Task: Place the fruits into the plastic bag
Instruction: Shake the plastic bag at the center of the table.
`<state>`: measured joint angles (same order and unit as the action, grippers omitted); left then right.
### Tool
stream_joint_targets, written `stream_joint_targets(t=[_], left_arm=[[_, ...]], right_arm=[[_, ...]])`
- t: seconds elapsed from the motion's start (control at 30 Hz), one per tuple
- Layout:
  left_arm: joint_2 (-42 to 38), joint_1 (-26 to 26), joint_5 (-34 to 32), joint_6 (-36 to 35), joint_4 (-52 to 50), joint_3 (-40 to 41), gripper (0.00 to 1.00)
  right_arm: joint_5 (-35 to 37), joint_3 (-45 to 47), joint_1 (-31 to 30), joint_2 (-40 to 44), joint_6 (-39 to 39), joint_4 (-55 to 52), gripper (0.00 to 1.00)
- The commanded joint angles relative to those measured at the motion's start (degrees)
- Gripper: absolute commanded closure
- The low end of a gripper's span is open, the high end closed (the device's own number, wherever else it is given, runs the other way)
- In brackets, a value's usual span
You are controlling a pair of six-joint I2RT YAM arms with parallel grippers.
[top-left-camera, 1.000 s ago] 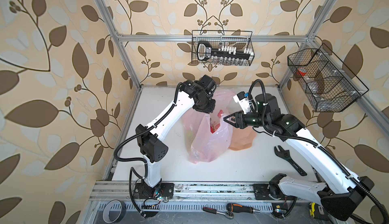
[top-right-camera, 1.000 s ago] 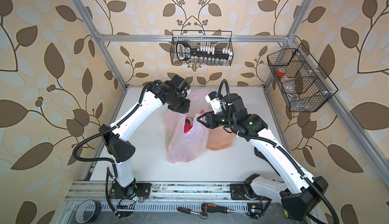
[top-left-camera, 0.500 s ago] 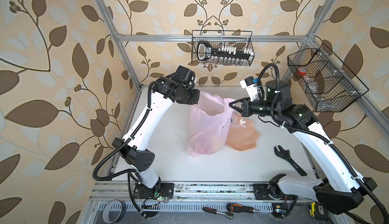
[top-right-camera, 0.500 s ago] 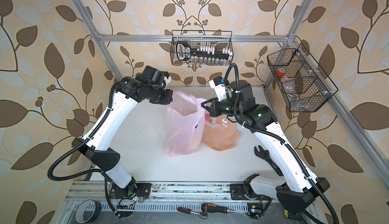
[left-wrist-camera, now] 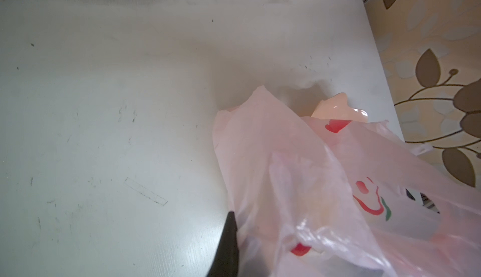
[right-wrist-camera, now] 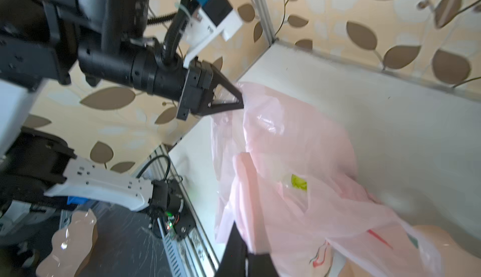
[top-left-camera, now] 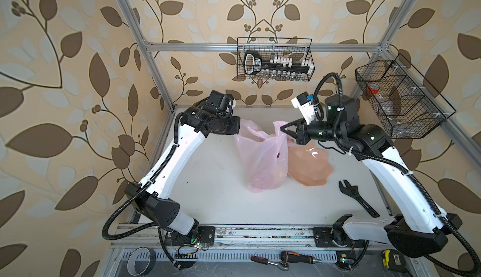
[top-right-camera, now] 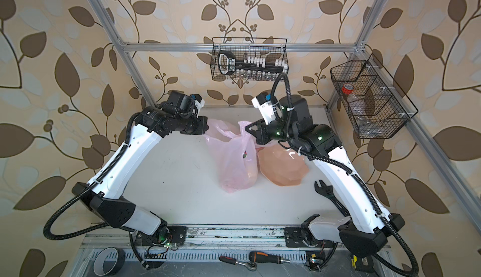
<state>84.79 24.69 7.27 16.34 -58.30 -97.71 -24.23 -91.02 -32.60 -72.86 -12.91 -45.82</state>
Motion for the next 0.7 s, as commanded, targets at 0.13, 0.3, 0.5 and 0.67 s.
stream_joint_targets(t=[0.13, 0.3, 0.5, 0.67], left_arm=[[-8.4, -0.69, 4.15, 4.6, 6.99, 8.7, 0.82], [-9.81, -0.69, 7.56, 6.14, 9.6, 7.94, 0.38], [-9.02, -0.69, 9.95, 5.1, 8.87, 2.54, 0.21], [-8.68, -0.64, 8.81, 0.09, 7.11, -1.69, 0.15]], right_arm=[[-0.13, 13.84, -6.6, 6.77, 0.19, 6.93, 1.0], [-0.01, 16.05, -7.81, 8.56, -0.37, 7.59, 0.96], [0.41, 15.19, -7.77, 10.05, 0.23, 6.75, 0.84], [0.76, 14.95, -7.66, 11.94, 0.32, 5.09, 0.6]])
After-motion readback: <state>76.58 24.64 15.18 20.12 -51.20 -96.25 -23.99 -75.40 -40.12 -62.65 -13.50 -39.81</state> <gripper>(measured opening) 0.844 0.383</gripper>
